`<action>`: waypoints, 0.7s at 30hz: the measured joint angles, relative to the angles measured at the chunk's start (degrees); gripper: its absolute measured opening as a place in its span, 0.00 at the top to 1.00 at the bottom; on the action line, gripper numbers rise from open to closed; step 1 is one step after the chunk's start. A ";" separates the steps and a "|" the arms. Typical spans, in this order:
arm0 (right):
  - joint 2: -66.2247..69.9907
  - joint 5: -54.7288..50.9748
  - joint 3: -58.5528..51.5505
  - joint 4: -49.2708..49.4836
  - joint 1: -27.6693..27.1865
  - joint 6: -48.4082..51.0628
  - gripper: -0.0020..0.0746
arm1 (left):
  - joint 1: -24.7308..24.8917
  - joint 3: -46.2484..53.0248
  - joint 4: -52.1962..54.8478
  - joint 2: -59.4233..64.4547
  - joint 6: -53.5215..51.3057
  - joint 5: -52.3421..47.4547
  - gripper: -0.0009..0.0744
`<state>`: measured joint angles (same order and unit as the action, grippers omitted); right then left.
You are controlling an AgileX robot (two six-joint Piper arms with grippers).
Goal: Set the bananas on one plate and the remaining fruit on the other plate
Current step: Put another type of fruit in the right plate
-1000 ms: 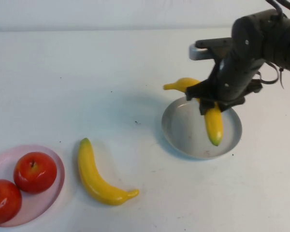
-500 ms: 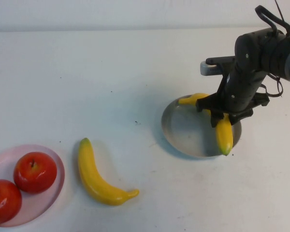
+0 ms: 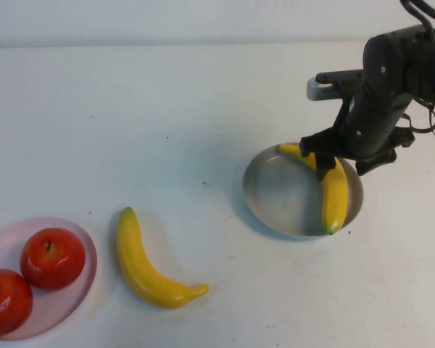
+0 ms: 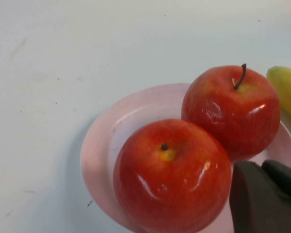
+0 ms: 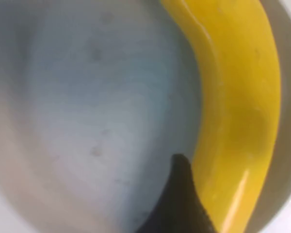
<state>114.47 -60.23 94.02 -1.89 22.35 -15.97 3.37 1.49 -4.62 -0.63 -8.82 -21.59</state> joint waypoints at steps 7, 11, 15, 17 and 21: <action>-4.80 0.51 0.00 1.46 9.03 1.31 0.38 | 0.00 0.00 0.00 0.00 0.00 0.00 0.98; -4.69 2.15 0.00 5.38 16.67 5.78 0.40 | 0.00 0.00 0.00 0.00 0.00 0.00 0.98; -3.81 5.27 0.00 8.10 23.09 13.16 0.40 | 0.00 0.00 0.00 0.00 0.00 0.00 0.98; -2.63 6.34 0.00 8.76 25.61 15.97 0.40 | 0.00 0.00 0.00 0.00 0.00 0.00 0.98; 0.20 7.04 0.00 11.25 28.27 18.24 0.40 | 0.00 0.00 0.00 0.00 0.00 0.00 0.98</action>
<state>114.67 -53.19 94.02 9.36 50.63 2.27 3.37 1.49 -4.62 -0.63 -8.82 -21.59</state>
